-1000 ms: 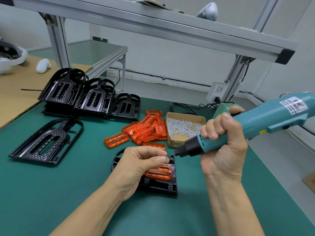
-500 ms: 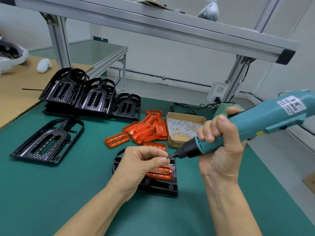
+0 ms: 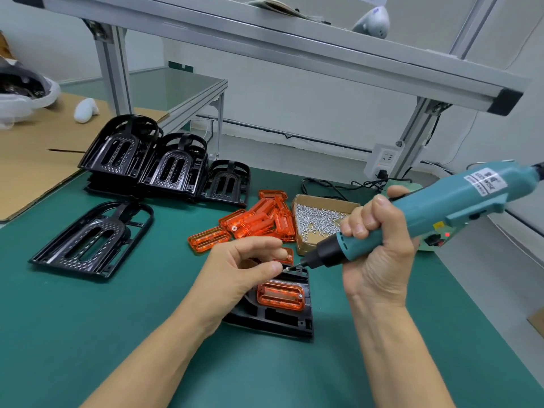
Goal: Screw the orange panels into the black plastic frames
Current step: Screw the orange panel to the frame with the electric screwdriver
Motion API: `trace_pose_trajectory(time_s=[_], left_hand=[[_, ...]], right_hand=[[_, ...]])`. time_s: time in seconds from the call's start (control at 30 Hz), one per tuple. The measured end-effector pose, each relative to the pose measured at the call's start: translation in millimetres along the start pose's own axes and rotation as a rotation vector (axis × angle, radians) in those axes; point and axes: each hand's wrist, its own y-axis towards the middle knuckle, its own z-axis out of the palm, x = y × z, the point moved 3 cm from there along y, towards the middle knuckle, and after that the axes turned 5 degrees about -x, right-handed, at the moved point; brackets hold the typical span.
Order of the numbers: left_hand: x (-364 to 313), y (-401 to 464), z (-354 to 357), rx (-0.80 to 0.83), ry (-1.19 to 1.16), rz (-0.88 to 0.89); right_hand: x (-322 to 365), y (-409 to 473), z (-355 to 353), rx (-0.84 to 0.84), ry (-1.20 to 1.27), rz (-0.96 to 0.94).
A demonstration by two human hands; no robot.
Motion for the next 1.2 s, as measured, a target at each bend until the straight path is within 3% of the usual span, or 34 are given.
trace_pose_trajectory(time_s=[0.13,0.3,0.4,0.9,1.2], left_hand=[[-4,4,-28,-0.107,0.382,0.082],[4,-4,-33,0.221,0.78,0.055],[8,-6,-28,0.281,0.901,0.093],[22,-1,-33,0.237,0.946,0.007],[25,1,-34,0.233,0.944,0.01]], right_hand=[[-13,-1,0,0.027,-0.039,0.052],[-35,-6,4,0.093,-0.117,0.131],[-43,-7,8,0.141,-0.147,0.143],[-56,-9,19,0.315,-0.319,0.131],[-65,-11,33,0.529,-0.415,0.168]])
